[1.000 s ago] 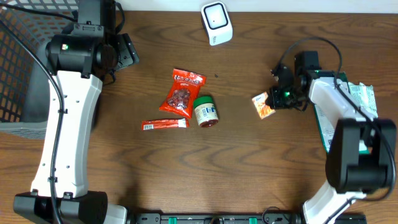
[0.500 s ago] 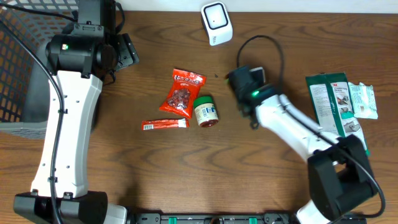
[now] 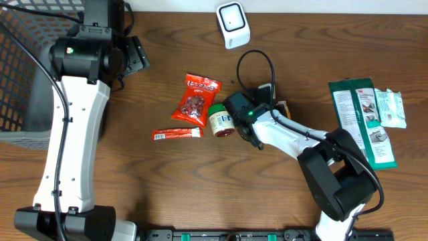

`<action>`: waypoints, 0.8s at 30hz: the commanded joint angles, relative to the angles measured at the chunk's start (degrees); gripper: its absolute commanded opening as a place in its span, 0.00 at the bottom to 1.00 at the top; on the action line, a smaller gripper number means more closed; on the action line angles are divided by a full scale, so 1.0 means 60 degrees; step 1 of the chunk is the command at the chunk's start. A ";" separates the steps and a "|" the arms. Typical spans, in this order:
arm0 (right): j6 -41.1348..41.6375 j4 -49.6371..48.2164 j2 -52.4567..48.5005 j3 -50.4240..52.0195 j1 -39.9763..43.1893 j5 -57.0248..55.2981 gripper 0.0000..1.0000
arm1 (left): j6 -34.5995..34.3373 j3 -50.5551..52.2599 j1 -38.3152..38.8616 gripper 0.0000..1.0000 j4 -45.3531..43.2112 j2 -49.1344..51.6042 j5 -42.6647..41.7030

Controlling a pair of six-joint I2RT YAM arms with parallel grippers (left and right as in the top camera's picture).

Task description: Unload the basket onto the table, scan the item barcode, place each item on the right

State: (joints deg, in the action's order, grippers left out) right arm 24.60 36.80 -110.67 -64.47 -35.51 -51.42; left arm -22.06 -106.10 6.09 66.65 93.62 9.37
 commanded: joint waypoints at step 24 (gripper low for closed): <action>0.0244 -0.0499 -0.0087 -0.0062 -0.0007 0.0729 0.41 | 0.0062 -0.0058 -0.0029 0.84 0.0033 -0.0189 0.0087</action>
State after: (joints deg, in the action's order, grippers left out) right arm 25.26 34.02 -110.85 -64.38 -35.51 -47.13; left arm -22.06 -106.10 6.09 66.65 93.62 9.37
